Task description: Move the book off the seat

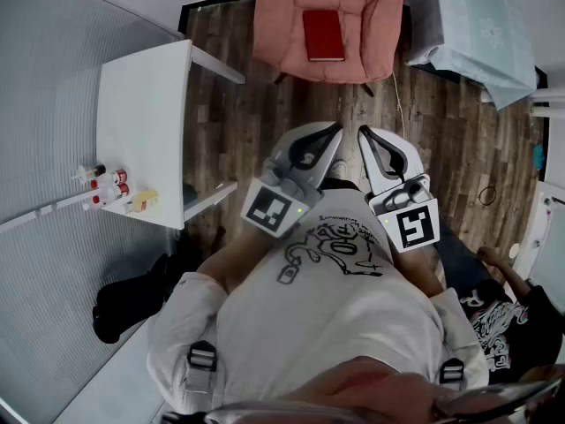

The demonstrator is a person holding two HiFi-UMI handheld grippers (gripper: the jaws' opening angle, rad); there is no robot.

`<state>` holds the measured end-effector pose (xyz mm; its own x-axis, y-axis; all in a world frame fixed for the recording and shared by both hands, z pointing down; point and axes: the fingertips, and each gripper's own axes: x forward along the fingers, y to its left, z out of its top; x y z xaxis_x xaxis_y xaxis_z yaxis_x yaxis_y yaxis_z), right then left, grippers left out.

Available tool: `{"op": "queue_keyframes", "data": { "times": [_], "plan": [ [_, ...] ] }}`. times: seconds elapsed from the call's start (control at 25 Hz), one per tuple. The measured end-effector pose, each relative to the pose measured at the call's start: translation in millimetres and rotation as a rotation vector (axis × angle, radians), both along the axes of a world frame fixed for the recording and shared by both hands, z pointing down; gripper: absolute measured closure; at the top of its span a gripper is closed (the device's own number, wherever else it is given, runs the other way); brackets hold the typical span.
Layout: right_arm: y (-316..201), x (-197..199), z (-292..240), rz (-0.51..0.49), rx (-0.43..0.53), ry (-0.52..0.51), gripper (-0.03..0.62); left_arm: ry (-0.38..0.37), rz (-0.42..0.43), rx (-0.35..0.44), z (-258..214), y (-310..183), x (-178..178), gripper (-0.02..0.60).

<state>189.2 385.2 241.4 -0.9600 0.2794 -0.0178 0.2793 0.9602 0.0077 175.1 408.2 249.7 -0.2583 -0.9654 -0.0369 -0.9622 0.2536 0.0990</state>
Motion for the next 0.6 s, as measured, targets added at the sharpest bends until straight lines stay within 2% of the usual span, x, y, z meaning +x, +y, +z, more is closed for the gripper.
{"op": "queue_keyframes", "data": {
  "times": [0.6],
  "plan": [
    [-19,28,-2,-0.013,-0.017,0.005,0.589,0.017,-0.041,0.013,0,-16,24,0.581]
  ]
}}
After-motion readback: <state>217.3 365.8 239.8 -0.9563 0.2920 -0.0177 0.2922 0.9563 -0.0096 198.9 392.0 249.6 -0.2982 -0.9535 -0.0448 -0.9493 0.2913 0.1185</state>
